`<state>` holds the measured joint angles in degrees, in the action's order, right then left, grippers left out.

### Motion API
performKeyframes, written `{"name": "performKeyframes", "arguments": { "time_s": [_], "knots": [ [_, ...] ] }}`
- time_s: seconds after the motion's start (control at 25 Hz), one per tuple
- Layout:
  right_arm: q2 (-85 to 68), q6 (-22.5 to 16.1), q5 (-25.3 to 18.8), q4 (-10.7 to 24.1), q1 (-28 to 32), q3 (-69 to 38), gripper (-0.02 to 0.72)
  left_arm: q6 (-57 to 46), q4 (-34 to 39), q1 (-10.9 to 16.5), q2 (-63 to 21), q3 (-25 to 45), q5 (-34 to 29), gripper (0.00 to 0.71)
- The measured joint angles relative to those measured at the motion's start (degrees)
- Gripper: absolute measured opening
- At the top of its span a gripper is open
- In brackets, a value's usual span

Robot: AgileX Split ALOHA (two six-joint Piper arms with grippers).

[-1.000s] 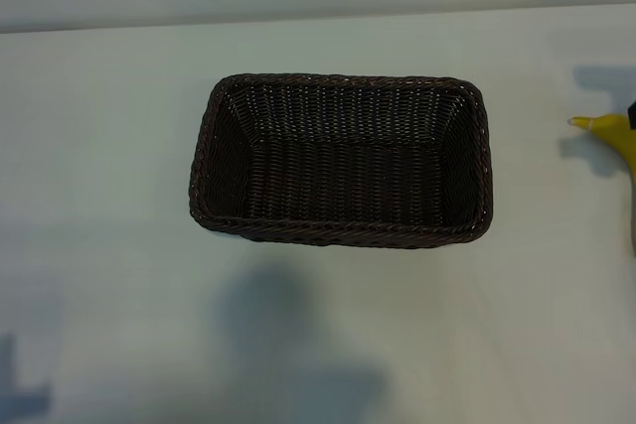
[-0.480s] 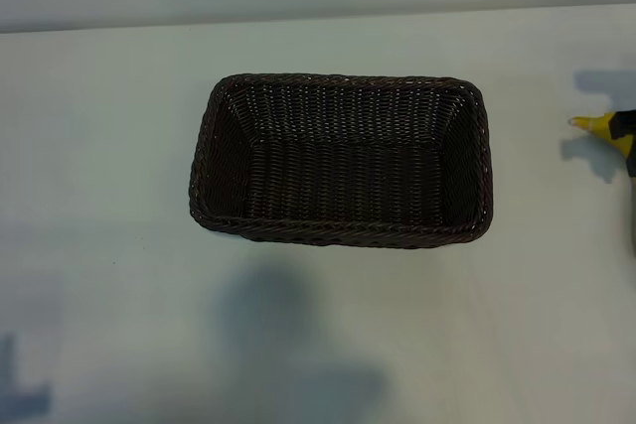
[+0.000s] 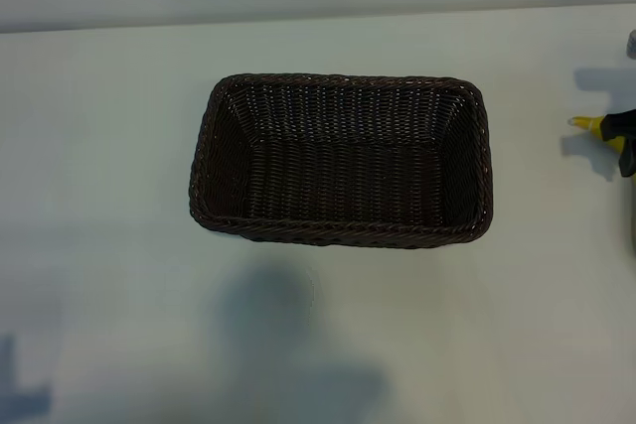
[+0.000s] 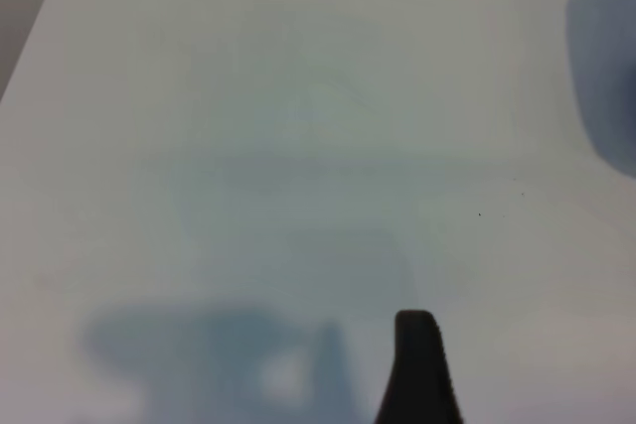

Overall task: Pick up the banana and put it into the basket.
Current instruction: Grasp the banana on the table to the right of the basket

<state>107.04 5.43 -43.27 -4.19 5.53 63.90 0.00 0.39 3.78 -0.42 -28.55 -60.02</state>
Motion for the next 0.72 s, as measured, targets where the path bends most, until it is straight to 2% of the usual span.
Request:
{"name": "performKeyframes", "arguments": {
  "time_s": [0.72],
  "knots": [
    [5.31,0.00,2.66,0.80,0.00,0.19,0.567,0.00,-0.02,0.00,0.00,0.00,0.00,0.550]
  ]
}}
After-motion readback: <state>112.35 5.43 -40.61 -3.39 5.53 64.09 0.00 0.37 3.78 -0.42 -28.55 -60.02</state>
